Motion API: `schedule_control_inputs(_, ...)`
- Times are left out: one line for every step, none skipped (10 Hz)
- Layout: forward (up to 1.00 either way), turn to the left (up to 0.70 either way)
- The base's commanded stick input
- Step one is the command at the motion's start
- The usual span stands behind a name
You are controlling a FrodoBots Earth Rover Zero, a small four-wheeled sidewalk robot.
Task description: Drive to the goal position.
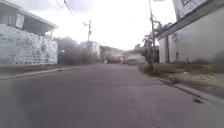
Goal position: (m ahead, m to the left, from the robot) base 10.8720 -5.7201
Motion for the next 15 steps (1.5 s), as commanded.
schedule_control_inputs(1.0, 0.0)
schedule_control_inputs(1.0, 0.0)
schedule_control_inputs(1.0, 0.0)
schedule_control_inputs(1.0, 0.0)
schedule_control_inputs(1.0, 0.0)
schedule_control_inputs(1.0, 0.0)
schedule_control_inputs(1.0, -0.04)
schedule_control_inputs(1.0, -0.18)
schedule_control_inputs(1.0, -0.34)
schedule_control_inputs(1.0, -0.4)
schedule_control_inputs(1.0, -0.4)
schedule_control_inputs(1.0, -0.2)
schedule_control_inputs(1.0, -0.03)
schedule_control_inputs(1.0, 0.0)
schedule_control_inputs(1.0, 0.0)
